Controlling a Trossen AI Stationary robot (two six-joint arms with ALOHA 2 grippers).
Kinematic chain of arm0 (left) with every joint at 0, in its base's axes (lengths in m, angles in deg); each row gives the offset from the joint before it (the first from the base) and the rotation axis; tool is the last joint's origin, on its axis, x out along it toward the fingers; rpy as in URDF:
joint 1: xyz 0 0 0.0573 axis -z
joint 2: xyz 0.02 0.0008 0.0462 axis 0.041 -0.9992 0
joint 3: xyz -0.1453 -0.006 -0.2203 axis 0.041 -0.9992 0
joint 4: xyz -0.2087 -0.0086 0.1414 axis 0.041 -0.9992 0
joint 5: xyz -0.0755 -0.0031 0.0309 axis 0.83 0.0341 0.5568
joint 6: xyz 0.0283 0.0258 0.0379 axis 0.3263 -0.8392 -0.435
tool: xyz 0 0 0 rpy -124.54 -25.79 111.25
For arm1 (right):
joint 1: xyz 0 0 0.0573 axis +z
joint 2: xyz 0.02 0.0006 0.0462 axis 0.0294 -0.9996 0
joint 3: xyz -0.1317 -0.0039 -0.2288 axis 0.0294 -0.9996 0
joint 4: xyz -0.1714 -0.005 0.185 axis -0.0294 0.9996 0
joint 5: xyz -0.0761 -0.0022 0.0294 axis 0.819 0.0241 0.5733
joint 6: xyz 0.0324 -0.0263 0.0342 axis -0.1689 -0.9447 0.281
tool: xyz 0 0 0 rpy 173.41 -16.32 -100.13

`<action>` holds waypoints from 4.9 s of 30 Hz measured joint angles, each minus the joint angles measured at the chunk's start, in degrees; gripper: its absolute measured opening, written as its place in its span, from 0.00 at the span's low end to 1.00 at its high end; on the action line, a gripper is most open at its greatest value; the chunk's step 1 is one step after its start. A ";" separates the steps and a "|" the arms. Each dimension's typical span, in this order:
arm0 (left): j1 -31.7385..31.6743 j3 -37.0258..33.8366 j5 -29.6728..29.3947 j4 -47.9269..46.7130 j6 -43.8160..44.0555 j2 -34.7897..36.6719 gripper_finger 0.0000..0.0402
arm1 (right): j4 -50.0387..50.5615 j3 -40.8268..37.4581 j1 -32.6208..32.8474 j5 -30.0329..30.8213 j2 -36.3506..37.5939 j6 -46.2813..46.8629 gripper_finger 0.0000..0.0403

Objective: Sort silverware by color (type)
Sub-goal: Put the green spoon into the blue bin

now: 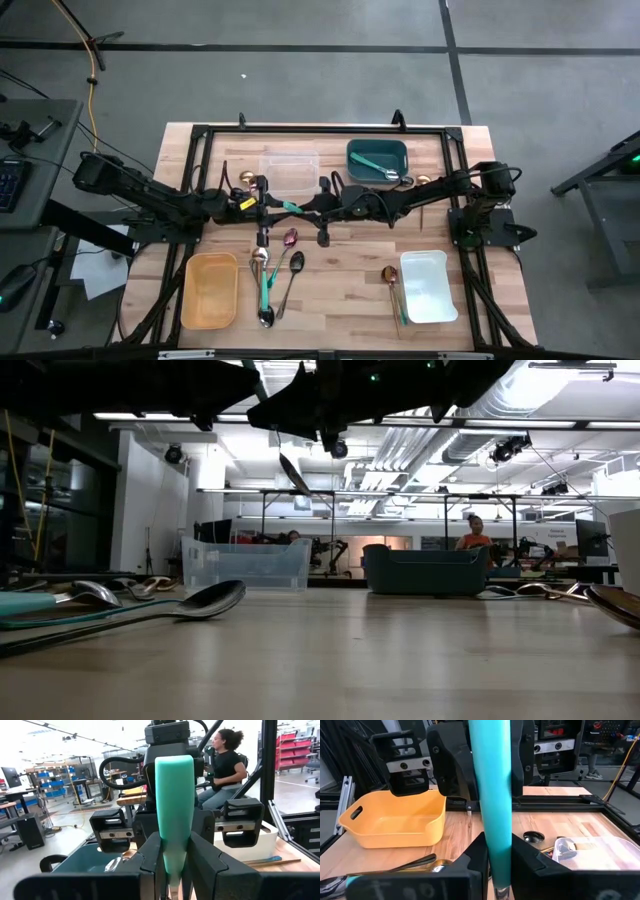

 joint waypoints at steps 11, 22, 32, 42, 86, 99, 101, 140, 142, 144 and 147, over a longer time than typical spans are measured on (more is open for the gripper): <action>-0.03 0.00 -2.14 -0.42 -0.90 0.04 0.40 | 0.32 -0.02 0.00 -0.72 0.00 0.85 0.10; 0.08 0.02 -4.69 -17.08 -0.73 10.89 0.41 | 1.64 -0.04 0.04 2.52 0.00 -1.45 0.10; 0.08 0.00 -4.54 -33.18 2.43 21.92 0.41 | 9.08 -0.88 -0.01 8.08 5.53 -3.87 0.10; -0.36 -2.67 -5.45 -34.26 1.60 26.32 0.41 | 3.13 -14.15 1.37 18.82 16.85 -3.52 0.10; -4.47 -8.15 -5.58 -21.28 -1.40 27.19 0.41 | 17.46 -20.47 -13.21 34.76 27.16 6.72 0.10; -4.47 -8.15 -5.54 -21.30 -1.42 27.19 0.41 | 58.82 -4.86 -27.21 18.75 13.22 2.41 0.10; -4.47 -8.15 -5.56 -21.27 -1.42 27.20 0.41 | 59.40 -4.67 -27.66 17.10 11.61 -0.02 0.10; -4.41 -8.13 -5.52 -21.55 -0.58 27.19 0.41 | 56.57 -0.52 -20.57 3.52 19.30 1.95 0.42; -4.41 -8.13 -5.52 -21.51 0.08 27.19 0.41 | 47.92 -3.49 -16.32 0.38 21.01 3.16 0.42; -4.38 -8.13 -5.48 -21.30 0.28 27.19 0.41 | 38.38 -6.34 -11.83 -0.85 21.51 3.34 0.42; -4.38 -8.11 -5.19 -20.93 1.60 27.19 0.41 | 22.56 -9.81 -5.55 -0.94 20.97 1.69 0.42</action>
